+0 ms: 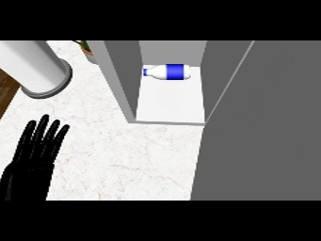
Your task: Pick up the bottled water, place it into the cabinet and close the cabinet
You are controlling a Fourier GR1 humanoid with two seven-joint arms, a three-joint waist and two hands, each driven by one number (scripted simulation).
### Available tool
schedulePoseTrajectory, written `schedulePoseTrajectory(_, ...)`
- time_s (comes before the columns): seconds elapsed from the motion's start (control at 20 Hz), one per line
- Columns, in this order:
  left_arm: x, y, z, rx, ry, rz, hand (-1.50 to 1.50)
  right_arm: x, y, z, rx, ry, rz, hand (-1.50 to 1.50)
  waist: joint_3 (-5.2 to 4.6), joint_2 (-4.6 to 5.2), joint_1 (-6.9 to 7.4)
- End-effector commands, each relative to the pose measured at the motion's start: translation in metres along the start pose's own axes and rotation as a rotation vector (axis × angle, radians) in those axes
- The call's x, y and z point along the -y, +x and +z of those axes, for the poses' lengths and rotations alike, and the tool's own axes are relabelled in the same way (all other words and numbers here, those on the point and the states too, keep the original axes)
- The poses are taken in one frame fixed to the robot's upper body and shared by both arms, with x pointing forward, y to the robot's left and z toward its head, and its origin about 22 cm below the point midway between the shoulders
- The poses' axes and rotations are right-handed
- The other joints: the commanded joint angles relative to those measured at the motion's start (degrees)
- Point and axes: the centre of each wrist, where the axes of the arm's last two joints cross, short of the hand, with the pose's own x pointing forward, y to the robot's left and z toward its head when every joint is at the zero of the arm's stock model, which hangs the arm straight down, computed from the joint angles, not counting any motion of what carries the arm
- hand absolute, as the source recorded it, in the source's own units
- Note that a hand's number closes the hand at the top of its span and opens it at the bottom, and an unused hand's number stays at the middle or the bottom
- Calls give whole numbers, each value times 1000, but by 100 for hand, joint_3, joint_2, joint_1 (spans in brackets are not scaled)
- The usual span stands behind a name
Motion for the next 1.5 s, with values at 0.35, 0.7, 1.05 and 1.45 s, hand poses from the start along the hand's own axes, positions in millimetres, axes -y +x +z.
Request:
schedulePoseTrajectory(0.35,-30,29,22,-16,-31,-1,-150,-26,23,-32,130,87,-83,150,-19,123,350)
schedulePoseTrajectory(0.7,-37,42,22,-11,-85,24,-150,-22,22,-36,110,140,-80,150,-28,207,604)
schedulePoseTrajectory(1.05,-50,59,15,-6,-131,-3,-150,-14,10,-42,54,182,-37,150,-46,285,861)
schedulePoseTrajectory(1.45,-49,63,8,-15,-175,9,-150,6,14,-47,-8,293,164,-150,-90,318,1137)
